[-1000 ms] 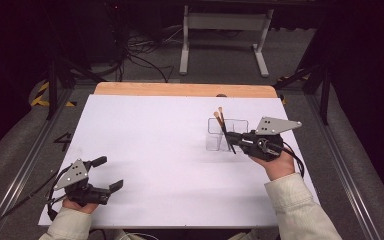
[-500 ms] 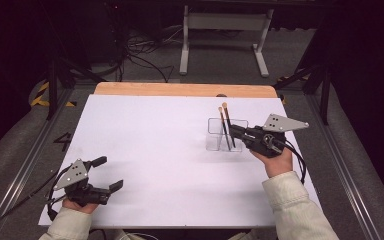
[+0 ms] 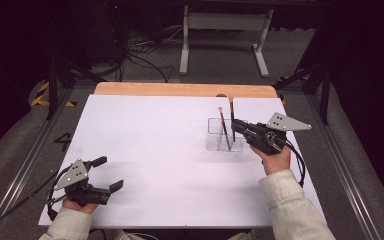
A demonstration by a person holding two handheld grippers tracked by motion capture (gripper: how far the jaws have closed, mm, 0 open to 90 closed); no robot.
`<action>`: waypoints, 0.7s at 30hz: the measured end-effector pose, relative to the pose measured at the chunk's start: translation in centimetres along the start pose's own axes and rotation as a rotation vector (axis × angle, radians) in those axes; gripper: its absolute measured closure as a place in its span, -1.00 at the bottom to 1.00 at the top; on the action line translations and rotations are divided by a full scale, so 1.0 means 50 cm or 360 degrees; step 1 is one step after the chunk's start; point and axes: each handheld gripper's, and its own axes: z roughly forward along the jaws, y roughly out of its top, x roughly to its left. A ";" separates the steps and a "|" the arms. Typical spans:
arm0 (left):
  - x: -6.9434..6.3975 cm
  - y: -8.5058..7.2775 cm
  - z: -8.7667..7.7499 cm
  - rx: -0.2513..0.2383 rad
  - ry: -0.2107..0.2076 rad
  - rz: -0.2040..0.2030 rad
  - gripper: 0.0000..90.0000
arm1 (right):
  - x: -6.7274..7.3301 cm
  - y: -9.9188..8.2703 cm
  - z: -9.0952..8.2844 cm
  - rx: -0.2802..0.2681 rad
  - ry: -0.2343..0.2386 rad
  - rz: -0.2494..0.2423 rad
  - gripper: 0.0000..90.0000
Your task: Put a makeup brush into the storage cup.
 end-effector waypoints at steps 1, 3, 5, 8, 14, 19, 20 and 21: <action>0.000 0.000 0.000 0.0000 -0.0001 0.0000 -0.98 | -0.001 0.000 0.001 -0.0004 -0.0003 0.0001 0.85; 0.000 0.000 0.000 0.0000 -0.0001 0.0001 -0.98 | -0.001 -0.001 0.003 -0.0020 -0.0011 0.0001 0.85; 0.000 0.000 0.000 0.0000 -0.0002 0.0001 -0.98 | -0.003 0.000 0.003 -0.0034 -0.0021 -0.0004 0.85; 0.000 0.000 0.000 0.0000 -0.0002 0.0000 -0.98 | -0.006 0.000 0.004 -0.0044 -0.0039 -0.0003 0.85; 0.000 -0.001 0.001 -0.0001 -0.0002 -0.0011 -0.97 | -0.014 -0.003 0.007 -0.0041 -0.0100 -0.0018 0.85; 0.001 -0.001 0.001 -0.0002 -0.0003 -0.0004 -0.98 | -0.021 -0.008 0.016 -0.0034 -0.0147 -0.0013 0.85; 0.001 -0.001 0.001 -0.0004 -0.0003 -0.0003 -0.98 | -0.023 -0.009 0.019 -0.0034 -0.0154 -0.0007 0.85; 0.000 -0.001 0.001 -0.0004 -0.0003 -0.0003 -0.98 | -0.024 -0.010 0.021 -0.0037 -0.0159 -0.0005 0.85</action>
